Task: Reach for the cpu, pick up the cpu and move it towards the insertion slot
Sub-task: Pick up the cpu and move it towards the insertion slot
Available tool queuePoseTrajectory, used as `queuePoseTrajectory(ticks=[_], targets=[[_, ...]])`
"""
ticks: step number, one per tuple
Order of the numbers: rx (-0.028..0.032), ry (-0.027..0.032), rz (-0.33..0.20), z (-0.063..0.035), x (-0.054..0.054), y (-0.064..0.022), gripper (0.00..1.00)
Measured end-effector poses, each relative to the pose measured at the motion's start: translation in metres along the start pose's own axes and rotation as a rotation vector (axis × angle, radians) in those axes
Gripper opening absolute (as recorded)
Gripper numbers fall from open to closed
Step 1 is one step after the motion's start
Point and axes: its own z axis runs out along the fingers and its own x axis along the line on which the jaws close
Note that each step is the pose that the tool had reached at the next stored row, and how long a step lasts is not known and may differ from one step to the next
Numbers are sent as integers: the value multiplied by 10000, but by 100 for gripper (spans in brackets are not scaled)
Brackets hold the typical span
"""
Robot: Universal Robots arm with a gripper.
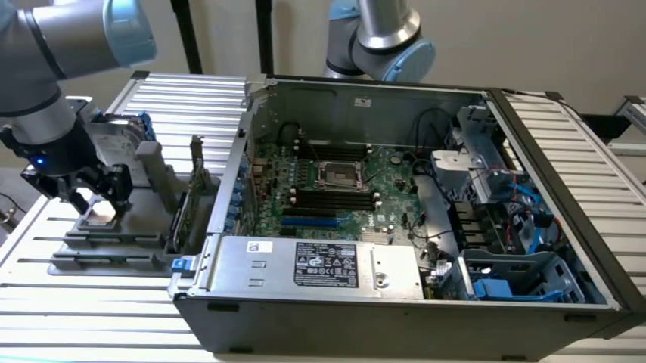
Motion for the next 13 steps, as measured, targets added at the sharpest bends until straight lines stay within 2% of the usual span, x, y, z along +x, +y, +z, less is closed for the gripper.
queuePoseTrajectory(ticks=[13], targets=[[-5, 1, 79, 24, 0, 0, 65]])
